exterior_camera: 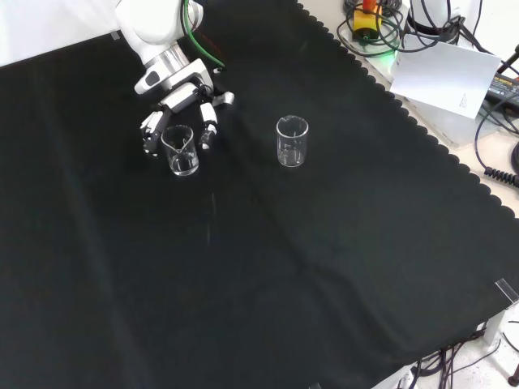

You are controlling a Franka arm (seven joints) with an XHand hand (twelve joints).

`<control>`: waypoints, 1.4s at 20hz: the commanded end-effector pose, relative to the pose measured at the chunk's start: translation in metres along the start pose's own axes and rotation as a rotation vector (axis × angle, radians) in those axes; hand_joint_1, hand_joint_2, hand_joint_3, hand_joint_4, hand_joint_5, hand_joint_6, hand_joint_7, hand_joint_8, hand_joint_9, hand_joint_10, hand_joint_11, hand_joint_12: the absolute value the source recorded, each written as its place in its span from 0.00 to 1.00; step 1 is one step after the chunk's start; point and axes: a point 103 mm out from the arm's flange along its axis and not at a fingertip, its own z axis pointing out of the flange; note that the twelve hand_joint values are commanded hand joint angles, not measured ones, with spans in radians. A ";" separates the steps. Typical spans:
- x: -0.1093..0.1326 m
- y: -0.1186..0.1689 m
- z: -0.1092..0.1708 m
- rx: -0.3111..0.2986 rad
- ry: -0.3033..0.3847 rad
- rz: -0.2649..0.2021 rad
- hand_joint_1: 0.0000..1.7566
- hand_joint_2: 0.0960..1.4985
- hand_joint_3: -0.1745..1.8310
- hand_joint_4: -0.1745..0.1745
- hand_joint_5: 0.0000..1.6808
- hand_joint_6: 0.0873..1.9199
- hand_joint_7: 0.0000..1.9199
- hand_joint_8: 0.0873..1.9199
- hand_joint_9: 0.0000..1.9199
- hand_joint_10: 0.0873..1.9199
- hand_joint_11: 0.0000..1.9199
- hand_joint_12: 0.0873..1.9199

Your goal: Pick up the beaker on the right.

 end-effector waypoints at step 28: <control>0.004 0.009 0.011 -0.057 0.090 -0.011 0.55 0.31 0.39 0.42 0.24 0.31 0.21 0.34 0.29 0.27 0.12 0.67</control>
